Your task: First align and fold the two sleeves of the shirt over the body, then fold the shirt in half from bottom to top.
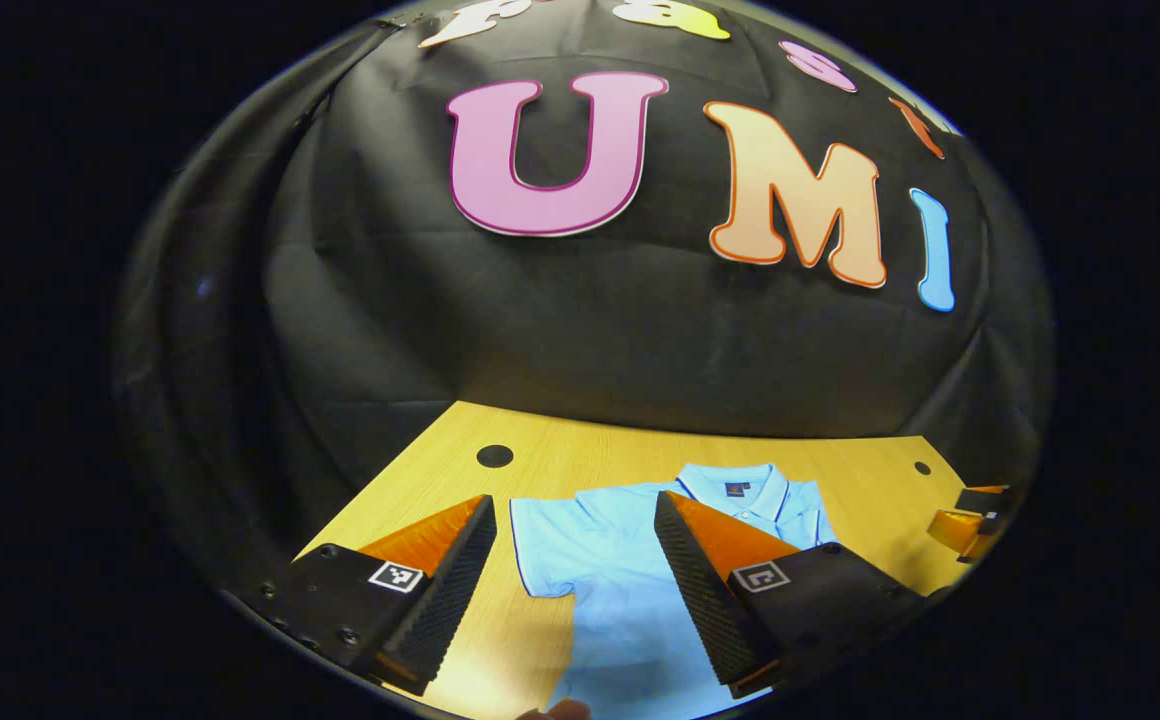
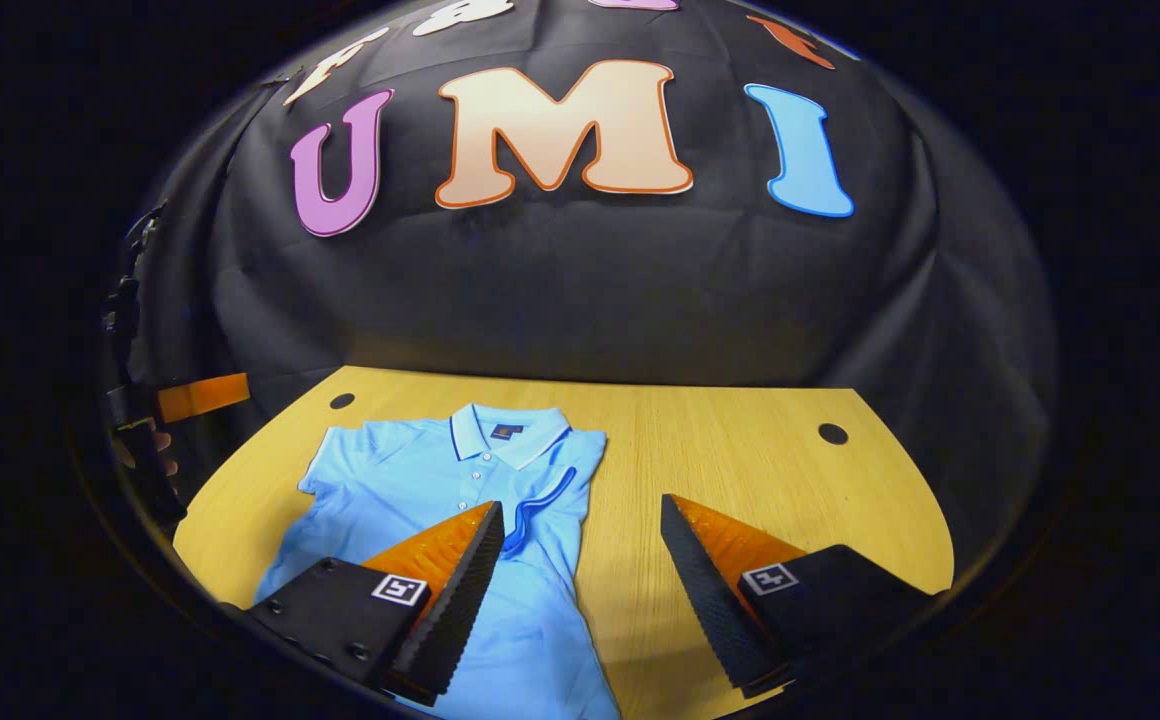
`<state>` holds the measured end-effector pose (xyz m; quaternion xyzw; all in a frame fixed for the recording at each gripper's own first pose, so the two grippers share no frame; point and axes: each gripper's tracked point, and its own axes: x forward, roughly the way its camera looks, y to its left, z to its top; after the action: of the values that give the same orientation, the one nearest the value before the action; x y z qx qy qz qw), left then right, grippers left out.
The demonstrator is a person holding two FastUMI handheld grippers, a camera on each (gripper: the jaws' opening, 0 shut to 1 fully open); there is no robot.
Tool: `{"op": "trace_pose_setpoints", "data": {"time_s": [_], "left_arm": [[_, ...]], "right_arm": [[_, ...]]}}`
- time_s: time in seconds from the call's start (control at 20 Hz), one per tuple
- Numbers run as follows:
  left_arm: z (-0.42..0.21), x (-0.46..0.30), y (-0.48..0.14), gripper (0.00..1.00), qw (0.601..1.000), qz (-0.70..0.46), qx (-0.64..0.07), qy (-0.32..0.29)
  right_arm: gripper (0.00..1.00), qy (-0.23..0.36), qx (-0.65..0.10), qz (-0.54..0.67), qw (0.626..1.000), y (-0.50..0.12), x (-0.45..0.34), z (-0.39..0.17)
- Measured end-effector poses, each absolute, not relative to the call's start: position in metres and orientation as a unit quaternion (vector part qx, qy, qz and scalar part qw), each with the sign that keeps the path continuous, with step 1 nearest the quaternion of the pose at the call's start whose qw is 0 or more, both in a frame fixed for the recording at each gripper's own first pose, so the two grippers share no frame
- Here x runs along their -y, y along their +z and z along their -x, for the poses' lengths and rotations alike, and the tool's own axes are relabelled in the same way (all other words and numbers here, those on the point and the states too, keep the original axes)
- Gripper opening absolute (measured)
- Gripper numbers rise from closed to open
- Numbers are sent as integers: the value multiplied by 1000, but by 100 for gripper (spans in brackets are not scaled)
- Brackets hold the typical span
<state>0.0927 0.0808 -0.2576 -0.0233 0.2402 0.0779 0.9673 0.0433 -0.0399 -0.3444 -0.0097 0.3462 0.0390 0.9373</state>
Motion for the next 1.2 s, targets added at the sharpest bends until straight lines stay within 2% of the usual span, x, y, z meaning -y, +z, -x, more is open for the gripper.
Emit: {"op": "trace_pose_setpoints", "data": {"time_s": [0.25,0.35,0.45,0.55,0.6,0.65,0.7,0.75,0.8,0.9,0.95,1.1,1.2], "left_arm": [[-114,-102,-309,95,955,46,-283,71],[-123,-108,-334,95,949,41,-306,72],[-129,-111,-359,95,939,37,-336,70],[-136,-116,-381,95,929,35,-362,74],[-139,-116,-389,95,924,38,-372,77],[-143,-117,-398,95,919,44,-383,80],[-145,-117,-403,96,916,48,-390,82],[-149,-119,-409,95,913,51,-395,85],[-152,-121,-414,95,910,51,-401,88],[-154,-124,-425,95,904,54,-413,96],[-151,-126,-430,95,899,57,-422,100],[-147,-131,-442,96,891,48,-437,116],[-146,-128,-444,93,888,37,-444,113]], "right_arm": [[98,-6,-370,10,929,-346,41,-1],[94,-15,-370,2,929,-340,36,9],[98,-19,-369,3,929,-339,32,15],[98,-20,-373,11,928,-341,27,19],[94,-21,-377,13,926,-345,23,20],[98,-22,-381,13,924,-347,20,20],[95,-22,-382,10,924,-348,18,21],[98,-23,-383,9,924,-349,16,20],[95,-23,-384,11,923,-350,14,21],[95,-26,-387,15,922,-351,15,21],[98,-28,-388,15,921,-351,16,21],[98,-35,-387,13,921,-348,20,18],[98,-39,-389,12,920,-351,21,16]]}}
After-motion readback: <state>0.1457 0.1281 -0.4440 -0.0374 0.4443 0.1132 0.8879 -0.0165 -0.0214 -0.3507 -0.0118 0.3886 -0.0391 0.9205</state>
